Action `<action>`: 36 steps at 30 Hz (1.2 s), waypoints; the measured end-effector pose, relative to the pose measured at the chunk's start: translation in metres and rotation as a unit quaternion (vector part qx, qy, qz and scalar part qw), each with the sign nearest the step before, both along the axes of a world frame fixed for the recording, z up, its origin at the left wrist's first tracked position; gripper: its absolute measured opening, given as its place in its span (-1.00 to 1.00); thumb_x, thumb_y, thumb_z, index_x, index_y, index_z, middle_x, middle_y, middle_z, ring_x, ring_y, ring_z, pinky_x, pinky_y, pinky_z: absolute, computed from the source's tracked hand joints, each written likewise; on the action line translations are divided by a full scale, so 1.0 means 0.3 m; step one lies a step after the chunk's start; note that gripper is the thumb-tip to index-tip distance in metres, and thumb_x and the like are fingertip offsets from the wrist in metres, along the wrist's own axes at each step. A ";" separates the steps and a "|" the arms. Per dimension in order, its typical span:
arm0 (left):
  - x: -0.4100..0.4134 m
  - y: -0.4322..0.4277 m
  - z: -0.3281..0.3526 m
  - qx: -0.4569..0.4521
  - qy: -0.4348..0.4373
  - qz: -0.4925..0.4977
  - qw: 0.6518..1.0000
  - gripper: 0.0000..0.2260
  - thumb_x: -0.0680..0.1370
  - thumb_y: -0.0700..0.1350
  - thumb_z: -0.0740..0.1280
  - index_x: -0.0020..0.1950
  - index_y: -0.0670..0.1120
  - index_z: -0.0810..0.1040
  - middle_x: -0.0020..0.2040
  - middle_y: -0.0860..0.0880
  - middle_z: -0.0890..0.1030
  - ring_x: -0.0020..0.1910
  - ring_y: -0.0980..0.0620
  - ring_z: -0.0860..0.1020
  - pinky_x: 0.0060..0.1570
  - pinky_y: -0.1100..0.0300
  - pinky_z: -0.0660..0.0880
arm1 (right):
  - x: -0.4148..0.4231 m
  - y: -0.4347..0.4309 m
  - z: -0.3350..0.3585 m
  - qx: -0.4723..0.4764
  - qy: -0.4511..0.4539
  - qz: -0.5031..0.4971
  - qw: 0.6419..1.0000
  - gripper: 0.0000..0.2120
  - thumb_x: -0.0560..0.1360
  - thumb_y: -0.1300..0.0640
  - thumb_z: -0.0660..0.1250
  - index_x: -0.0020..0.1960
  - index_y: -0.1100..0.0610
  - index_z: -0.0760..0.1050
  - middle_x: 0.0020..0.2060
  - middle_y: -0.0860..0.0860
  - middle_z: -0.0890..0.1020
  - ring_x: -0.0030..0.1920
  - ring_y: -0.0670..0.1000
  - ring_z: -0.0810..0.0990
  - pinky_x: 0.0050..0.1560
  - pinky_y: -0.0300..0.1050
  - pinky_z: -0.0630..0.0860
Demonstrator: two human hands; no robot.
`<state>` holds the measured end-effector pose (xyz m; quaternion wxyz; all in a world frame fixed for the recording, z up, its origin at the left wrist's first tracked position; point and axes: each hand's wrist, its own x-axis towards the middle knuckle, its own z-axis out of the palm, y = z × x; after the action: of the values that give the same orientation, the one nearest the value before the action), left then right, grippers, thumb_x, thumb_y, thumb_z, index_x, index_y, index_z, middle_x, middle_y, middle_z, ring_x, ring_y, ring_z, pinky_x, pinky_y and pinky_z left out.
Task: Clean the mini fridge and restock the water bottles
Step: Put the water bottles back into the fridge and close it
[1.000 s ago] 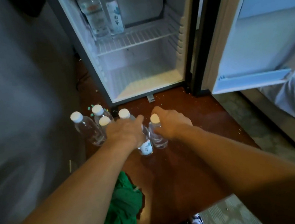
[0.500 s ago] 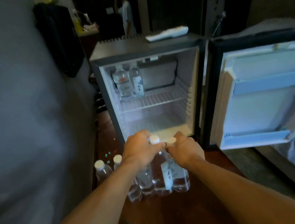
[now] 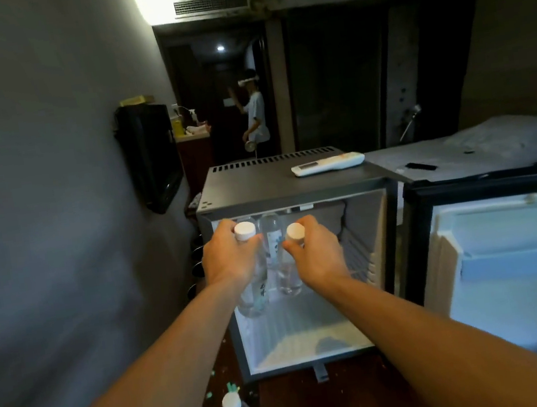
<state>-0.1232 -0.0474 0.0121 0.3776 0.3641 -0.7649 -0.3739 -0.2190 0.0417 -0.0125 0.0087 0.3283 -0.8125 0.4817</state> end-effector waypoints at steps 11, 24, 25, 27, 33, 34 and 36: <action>-0.282 -0.206 -0.146 0.040 -0.019 0.065 0.997 -0.87 0.58 -0.06 0.31 0.08 -0.06 0.54 0.00 -0.07 0.61 -0.01 -0.06 0.58 -0.04 0.07 0.53 | -0.212 -0.240 -0.132 0.032 -0.041 0.007 0.999 -0.75 0.55 0.02 0.31 0.17 0.10 0.46 0.13 0.04 0.56 0.10 0.07 0.55 0.05 -0.05 0.49; -0.428 -0.368 -0.227 -0.044 -0.131 0.140 0.980 -0.65 0.58 -0.02 0.30 0.24 -0.24 0.51 0.19 -0.23 0.56 0.21 -0.20 0.50 0.22 0.01 0.43 | -0.370 -0.435 -0.081 0.311 0.047 0.032 0.949 -0.41 0.56 -0.33 -0.01 0.23 0.08 0.50 0.17 0.13 0.57 0.24 0.13 0.50 0.06 -0.05 0.44; -0.418 -0.357 -0.223 -0.048 -0.134 0.134 0.981 -0.66 0.58 -0.04 0.30 0.26 -0.24 0.49 0.21 -0.23 0.55 0.22 -0.19 0.49 0.23 0.01 0.42 | -0.368 -0.429 -0.086 0.299 0.040 0.029 0.953 -0.37 0.53 -0.37 -0.01 0.24 0.08 0.49 0.17 0.14 0.57 0.24 0.14 0.50 0.07 -0.03 0.45; -0.396 -0.321 -0.200 -0.039 -0.146 0.117 0.982 -0.68 0.57 -0.14 0.31 0.28 -0.23 0.45 0.22 -0.23 0.52 0.22 -0.19 0.49 0.17 0.07 0.42 | -0.359 -0.419 -0.103 0.262 0.018 0.025 0.965 -0.37 0.51 -0.38 0.07 0.26 0.09 0.47 0.18 0.13 0.56 0.22 0.14 0.52 0.06 -0.02 0.47; -0.271 -0.237 -0.192 -0.010 -0.188 0.026 0.982 -0.40 0.49 -0.15 0.40 0.45 -0.12 0.20 0.39 -0.23 0.32 0.36 -0.24 0.36 0.30 -0.02 0.38 | -0.290 -0.298 -0.171 0.155 -0.076 0.047 0.984 -0.40 0.51 -0.14 0.29 0.40 0.16 0.25 0.34 0.20 0.41 0.28 0.26 0.46 0.21 0.08 0.44; -0.246 -0.232 -0.197 -0.002 -0.201 0.001 0.980 -0.40 0.48 -0.12 0.41 0.44 -0.08 0.22 0.36 -0.22 0.36 0.33 -0.21 0.40 0.24 0.00 0.42 | -0.276 -0.262 -0.185 0.173 -0.068 0.040 0.982 -0.46 0.52 -0.10 0.27 0.38 0.17 0.28 0.33 0.21 0.42 0.28 0.26 0.45 0.21 0.08 0.43; -0.181 -0.213 -0.206 0.004 -0.243 -0.038 0.969 -0.47 0.47 -0.07 0.44 0.37 -0.03 0.31 0.21 -0.16 0.50 0.15 -0.13 0.53 0.02 0.08 0.50 | -0.238 -0.191 -0.217 0.230 -0.057 0.047 0.970 -0.56 0.53 -0.02 0.25 0.33 0.18 0.34 0.32 0.21 0.43 0.29 0.26 0.44 0.22 0.07 0.42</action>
<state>-0.1775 -0.1113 -0.0496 0.1651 0.4160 -0.8455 -0.2911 -0.2905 -0.0155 -0.0777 -0.1354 0.3313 -0.8843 0.2998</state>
